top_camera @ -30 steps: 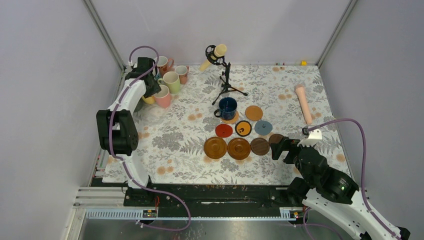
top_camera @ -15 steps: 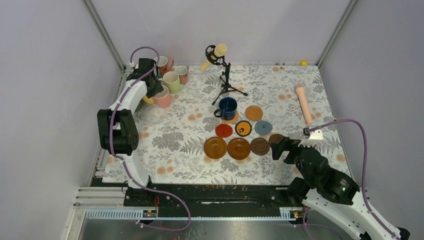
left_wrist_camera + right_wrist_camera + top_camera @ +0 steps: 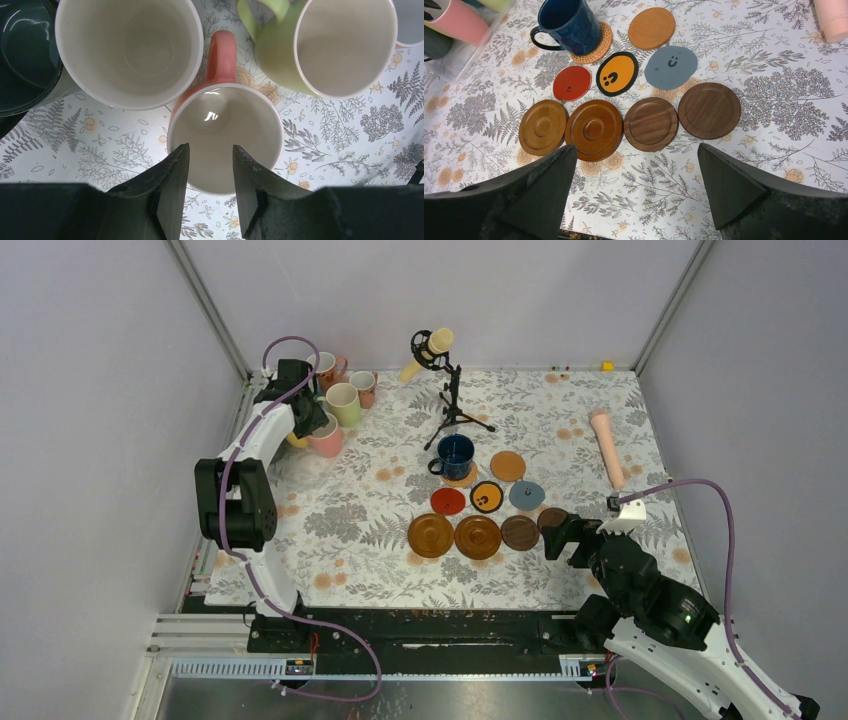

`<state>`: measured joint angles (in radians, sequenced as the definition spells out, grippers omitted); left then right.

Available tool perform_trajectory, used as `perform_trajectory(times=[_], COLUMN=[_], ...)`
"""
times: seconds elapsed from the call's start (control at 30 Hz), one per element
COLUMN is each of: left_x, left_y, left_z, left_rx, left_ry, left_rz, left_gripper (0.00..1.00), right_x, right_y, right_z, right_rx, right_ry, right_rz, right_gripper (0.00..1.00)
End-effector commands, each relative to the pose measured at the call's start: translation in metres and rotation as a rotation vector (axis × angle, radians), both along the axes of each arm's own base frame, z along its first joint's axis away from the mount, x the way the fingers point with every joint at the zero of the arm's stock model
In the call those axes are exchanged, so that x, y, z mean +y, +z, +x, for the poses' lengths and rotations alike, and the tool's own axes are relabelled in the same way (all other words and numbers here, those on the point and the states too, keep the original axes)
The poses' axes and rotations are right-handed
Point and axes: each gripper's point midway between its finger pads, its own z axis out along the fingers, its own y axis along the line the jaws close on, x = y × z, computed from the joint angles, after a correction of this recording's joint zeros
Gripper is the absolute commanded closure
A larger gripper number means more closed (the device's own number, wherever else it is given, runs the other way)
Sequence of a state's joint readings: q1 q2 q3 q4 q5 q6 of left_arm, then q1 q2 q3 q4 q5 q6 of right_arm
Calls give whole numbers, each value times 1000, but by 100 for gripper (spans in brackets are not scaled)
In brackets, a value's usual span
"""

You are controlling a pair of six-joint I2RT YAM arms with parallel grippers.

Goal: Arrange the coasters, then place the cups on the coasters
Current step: Pick up the cup at the center of the board.

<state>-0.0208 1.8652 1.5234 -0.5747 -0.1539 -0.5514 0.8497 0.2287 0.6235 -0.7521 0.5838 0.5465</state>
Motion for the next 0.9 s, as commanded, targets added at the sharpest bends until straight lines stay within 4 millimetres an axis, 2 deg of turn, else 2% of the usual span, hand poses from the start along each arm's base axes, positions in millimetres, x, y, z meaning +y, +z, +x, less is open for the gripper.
perform_trajectory(times=[0.0, 0.17, 0.57, 0.87], left_x=[8, 22, 19, 10], left_y=[43, 39, 2, 2], left_z=[1, -10, -15, -11], left_rx=[-93, -63, 16, 12], left_ry=[14, 65, 65, 19], left_rz=[32, 96, 73, 42], left_gripper=[61, 62, 63, 79], right_x=[-3, -2, -2, -3], right_y=[6, 7, 9, 9], right_z=[2, 3, 2, 3], right_rx=[-22, -24, -30, -29], right_ry=[-20, -18, -15, -17], right_rz=[12, 11, 15, 9], right_gripper=[1, 1, 1, 1])
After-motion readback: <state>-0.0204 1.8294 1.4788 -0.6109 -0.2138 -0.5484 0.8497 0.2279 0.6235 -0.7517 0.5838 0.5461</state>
